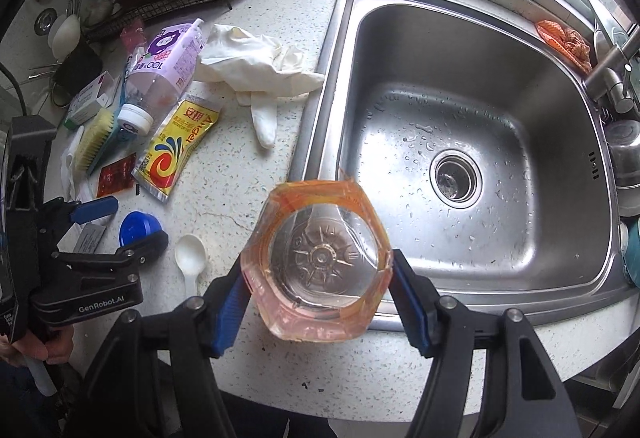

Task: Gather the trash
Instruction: 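Grasp the blue bottle cap with the left tool, then carry the cap and cup down to the red bin and release both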

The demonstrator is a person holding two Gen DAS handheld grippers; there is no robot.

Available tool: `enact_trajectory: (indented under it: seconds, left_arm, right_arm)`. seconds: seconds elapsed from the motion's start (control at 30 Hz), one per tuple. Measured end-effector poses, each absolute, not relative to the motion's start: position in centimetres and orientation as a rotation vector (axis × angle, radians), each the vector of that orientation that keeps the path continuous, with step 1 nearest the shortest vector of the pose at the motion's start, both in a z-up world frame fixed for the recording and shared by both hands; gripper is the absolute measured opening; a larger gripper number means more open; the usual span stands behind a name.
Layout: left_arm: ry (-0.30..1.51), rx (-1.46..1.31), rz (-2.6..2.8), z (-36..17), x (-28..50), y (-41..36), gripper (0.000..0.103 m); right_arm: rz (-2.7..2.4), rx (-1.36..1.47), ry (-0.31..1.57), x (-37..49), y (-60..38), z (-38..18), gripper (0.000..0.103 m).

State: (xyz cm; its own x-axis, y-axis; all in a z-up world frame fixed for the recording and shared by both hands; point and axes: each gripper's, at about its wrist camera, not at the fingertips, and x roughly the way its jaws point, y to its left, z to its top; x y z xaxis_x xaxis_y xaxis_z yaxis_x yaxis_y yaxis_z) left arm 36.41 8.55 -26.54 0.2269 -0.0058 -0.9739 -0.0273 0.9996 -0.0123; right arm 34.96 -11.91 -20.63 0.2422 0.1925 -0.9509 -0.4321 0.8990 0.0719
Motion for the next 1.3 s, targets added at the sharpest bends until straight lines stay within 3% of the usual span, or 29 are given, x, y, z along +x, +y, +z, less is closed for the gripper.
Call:
enact_trajectory:
  seconds: [0.03,0.1,0.2,0.4,0.87,1.07,1.3]
  left_arm:
    - [1.336,-0.027,0.012,-26.4,36.5,8.4,0.062]
    - [1.326,-0.026,0.006,-26.3,36.4,7.8,0.044]
    - [1.320,-0.016,0.016,-26.3,36.5,7.0,0.042]
    - [1.296,-0.041,0.011,-24.7,34.6,5.7,0.042]
    - [1.170,-0.029,-0.077,-15.3,26.3,-1.8,0.042]
    - [1.178,-0.019,-0.150,-15.4,21.6,-7.9,0.042]
    - [1.249,-0.012,-0.249,-19.4,18.3,-14.8,0.042]
  right_arm:
    - [0.433,-0.220,1.255,35.0,-11.8,-20.6,0.063]
    - [0.434,-0.218,1.249,34.8,-11.9,-20.5,0.063]
    - [0.438,-0.203,1.239,34.5,-12.0,-20.1,0.063]
    - [0.450,-0.181,1.219,33.3,-12.8,-19.1,0.063]
    - [0.460,-0.114,1.105,25.7,-20.7,-14.0,0.063]
    - [0.412,-0.084,1.110,21.0,-27.3,-14.8,0.063]
    - [0.312,-0.053,1.152,16.9,-33.5,-17.5,0.063]
